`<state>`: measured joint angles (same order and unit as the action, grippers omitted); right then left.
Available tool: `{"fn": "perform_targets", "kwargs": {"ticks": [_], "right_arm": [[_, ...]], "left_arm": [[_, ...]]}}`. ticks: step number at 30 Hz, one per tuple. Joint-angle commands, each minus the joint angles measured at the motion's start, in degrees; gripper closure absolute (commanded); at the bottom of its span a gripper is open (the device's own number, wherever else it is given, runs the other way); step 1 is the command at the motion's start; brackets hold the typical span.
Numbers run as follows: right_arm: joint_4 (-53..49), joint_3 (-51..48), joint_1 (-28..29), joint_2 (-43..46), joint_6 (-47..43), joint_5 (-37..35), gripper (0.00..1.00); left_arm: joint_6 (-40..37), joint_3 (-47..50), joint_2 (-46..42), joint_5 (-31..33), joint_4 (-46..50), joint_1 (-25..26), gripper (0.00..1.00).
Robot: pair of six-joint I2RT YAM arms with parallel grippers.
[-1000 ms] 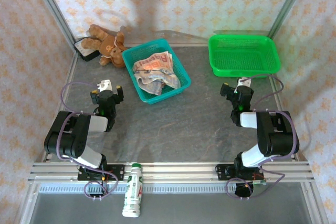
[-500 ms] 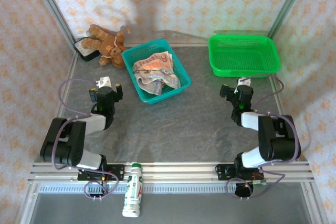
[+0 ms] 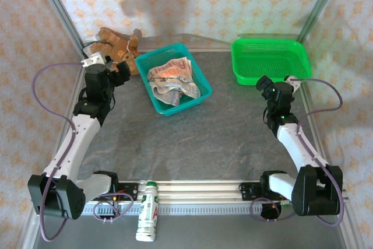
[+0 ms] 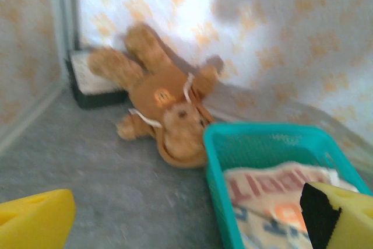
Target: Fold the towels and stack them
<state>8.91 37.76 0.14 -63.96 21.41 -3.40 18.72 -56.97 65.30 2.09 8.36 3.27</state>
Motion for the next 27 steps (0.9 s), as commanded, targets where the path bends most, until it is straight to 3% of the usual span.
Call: {"fn": "perform_targets", "kwargs": {"ticks": [1, 6, 13, 20, 27], "right_arm": [[-6.86, 2.30, -0.40, 1.82, 8.17, 2.67, 0.01], [-19.47, 9.96, -0.19, -0.05, 6.75, 9.87, 0.01], [-21.46, 11.20, 1.50, 1.19, 6.11, 13.66, 0.01], [-25.12, 12.43, 1.79, 3.64, 2.12, 11.98, 0.01], [-26.38, 12.78, 1.79, 4.55, 0.59, 11.38, 0.01]], "left_arm": [[1.71, -2.05, 3.39, -8.65, 7.06, 3.32, 0.01], [-2.78, -6.60, 10.26, -9.14, 11.02, 12.83, 0.07], [-3.53, -9.50, 20.82, -9.52, 14.67, 23.89, 0.10], [3.20, -13.15, 31.44, -12.69, 18.43, 31.62, 0.16], [14.26, -18.90, 39.23, -16.57, 10.14, 40.12, 0.17]]}}
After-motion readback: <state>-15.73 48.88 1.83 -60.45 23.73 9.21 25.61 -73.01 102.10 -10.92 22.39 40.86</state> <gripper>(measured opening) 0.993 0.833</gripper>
